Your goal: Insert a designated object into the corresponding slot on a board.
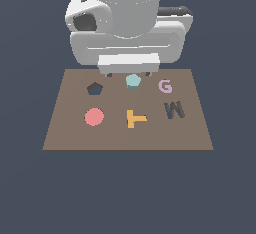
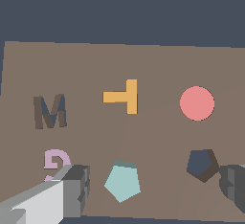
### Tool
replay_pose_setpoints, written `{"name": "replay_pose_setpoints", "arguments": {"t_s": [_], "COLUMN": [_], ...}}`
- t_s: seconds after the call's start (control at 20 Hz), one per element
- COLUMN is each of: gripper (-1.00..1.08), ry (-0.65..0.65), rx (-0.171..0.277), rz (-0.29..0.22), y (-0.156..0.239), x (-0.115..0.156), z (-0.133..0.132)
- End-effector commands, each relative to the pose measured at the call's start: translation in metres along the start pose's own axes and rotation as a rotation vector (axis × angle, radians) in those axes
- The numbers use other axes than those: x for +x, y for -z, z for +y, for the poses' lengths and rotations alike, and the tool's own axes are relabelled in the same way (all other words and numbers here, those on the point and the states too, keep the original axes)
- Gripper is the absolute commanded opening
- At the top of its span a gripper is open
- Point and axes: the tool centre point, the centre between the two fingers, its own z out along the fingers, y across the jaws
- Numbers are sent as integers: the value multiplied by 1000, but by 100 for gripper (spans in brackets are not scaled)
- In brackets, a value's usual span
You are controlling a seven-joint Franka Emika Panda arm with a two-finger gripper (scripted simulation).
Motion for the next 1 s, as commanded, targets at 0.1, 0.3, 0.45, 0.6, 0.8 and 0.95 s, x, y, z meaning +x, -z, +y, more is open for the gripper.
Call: {"name": "replay_pose_setpoints", "arguments": {"t_s": [0.1,0.3,0.45,0.6,0.8,0.95], "gripper": [100,100,100,100,100,100], "ry": [46,93,122,145,165,172], "rx": [-1,-1,-2,-3,-3,-4], "rz": [-13,-26,-34,-40,-45,-47], "y": [-30,-61,-80,-96,-109,-114], "x": [-22,-44,-58,-69,-79,-82], "z": [-8,-15,-18,-21,-22,-23]}}
